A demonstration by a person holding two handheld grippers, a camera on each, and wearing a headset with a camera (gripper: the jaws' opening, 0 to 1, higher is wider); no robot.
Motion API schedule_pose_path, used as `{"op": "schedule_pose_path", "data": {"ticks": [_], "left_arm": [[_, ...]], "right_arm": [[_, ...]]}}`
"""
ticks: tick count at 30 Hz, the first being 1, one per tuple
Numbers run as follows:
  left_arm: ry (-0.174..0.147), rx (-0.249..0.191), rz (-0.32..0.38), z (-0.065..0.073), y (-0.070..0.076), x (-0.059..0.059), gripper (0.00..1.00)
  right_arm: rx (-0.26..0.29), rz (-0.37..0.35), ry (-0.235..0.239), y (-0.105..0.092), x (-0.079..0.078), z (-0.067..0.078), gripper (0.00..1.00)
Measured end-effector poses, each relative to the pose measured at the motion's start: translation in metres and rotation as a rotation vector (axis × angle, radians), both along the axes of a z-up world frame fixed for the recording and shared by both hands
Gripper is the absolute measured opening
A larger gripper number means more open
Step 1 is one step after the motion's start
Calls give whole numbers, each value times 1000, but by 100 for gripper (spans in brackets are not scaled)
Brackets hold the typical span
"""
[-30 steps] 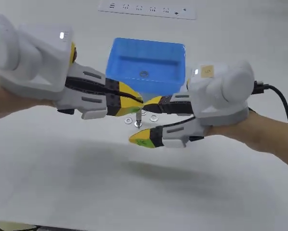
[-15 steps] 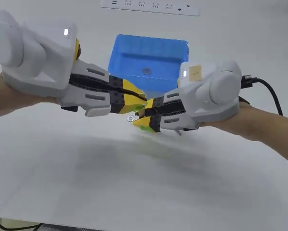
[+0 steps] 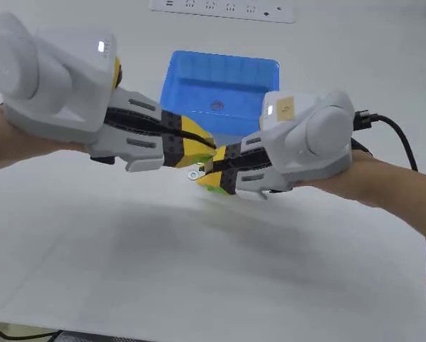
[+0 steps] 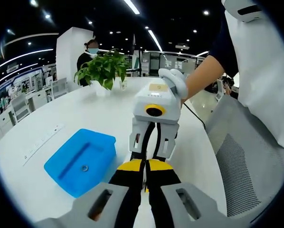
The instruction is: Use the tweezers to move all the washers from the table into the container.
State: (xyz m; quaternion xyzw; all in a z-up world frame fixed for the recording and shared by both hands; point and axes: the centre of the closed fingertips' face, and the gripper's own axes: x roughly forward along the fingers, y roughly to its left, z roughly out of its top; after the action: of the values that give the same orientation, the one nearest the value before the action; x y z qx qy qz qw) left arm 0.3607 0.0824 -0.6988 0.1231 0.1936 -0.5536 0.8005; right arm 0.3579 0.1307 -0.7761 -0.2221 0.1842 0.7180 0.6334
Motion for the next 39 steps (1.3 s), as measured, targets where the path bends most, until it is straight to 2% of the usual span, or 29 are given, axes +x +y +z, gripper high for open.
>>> {"op": "schedule_pose_path", "data": {"ticks": [14,16,18,23,27,30,33,39], "left_arm": [[-18,23,6,-3,12,4,6],[-21,36,4,-6,14,4,10],[-15,23,2,-5,14,2,15],[-30,31,22,-2,18,2,21],[-32,20,57,0,24,-1,25],[-39,24,78,1,27,-8,29],[-42,8,118,3,31,-11,34],[-77,18,192,6,45,-15,49]], "right_arm": [[11,4,-15,2,2,0,9],[13,-5,-14,3,4,1,9],[16,-11,-12,3,6,2,9],[21,-20,-8,2,6,5,9],[25,-28,-14,0,5,11,9],[47,-36,-15,1,5,20,9],[59,-44,-18,1,6,24,9],[84,-63,-13,0,7,35,9]]}}
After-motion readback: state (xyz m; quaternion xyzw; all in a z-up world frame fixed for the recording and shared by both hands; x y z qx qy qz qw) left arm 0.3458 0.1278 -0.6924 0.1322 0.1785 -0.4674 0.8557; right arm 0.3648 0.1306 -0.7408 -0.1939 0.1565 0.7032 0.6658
